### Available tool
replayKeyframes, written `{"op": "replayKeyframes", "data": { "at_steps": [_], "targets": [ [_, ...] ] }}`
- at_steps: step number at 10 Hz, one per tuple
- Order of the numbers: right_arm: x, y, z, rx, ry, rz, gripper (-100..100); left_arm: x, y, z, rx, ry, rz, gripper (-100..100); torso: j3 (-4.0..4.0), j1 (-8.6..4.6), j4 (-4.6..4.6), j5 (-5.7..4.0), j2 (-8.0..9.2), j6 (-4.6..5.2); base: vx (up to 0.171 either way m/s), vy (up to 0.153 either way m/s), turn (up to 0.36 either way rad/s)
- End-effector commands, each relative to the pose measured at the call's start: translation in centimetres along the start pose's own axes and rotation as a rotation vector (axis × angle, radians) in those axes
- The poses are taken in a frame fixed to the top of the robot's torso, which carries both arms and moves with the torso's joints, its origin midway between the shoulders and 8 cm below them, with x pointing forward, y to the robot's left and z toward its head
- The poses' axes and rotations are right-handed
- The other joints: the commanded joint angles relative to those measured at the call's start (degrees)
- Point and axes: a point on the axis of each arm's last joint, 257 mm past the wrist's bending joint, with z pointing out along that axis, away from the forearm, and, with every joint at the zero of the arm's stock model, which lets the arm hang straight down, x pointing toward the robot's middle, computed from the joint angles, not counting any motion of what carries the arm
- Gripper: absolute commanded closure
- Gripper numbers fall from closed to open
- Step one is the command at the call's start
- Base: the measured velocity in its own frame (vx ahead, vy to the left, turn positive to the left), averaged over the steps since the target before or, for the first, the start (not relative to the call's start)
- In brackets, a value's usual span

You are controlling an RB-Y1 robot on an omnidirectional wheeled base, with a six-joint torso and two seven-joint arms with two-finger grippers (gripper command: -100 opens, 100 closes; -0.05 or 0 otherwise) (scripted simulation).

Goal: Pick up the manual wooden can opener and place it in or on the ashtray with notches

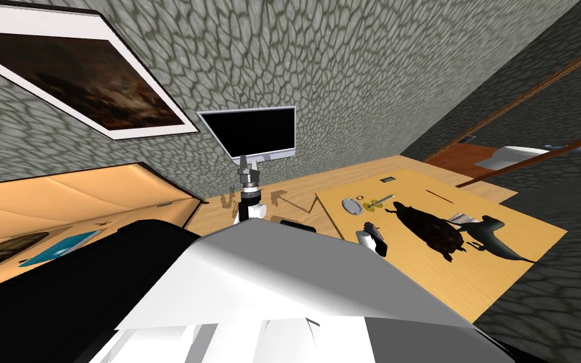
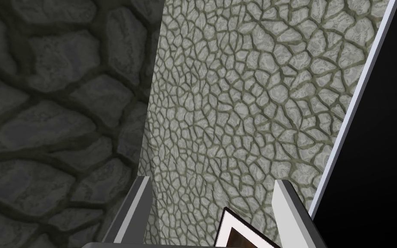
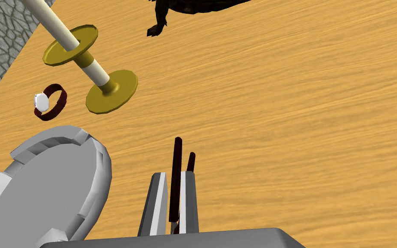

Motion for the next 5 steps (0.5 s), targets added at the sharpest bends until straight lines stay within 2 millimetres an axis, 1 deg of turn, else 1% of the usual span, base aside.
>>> {"op": "replayKeyframes", "data": {
  "at_steps": [1,5],
  "targets": [
    [1.6,-1.9,0.8,0.02,0.016,-0.004,100,0.0,0.0,0.0,0.0,0.0,0.0,0,0.0,0.0,0.0,0.0,0.0,0.0,-0.009,0.13,-0.225],
    [4.3,-5.3,1.9,0.059,0.042,-0.003,100,0.0,0.0,0.0,0.0,0.0,0.0,0,-0.01,0.02,-0.02,-0.03,0.0,-0.05,-0.023,0.107,-0.172]
  ]
}}
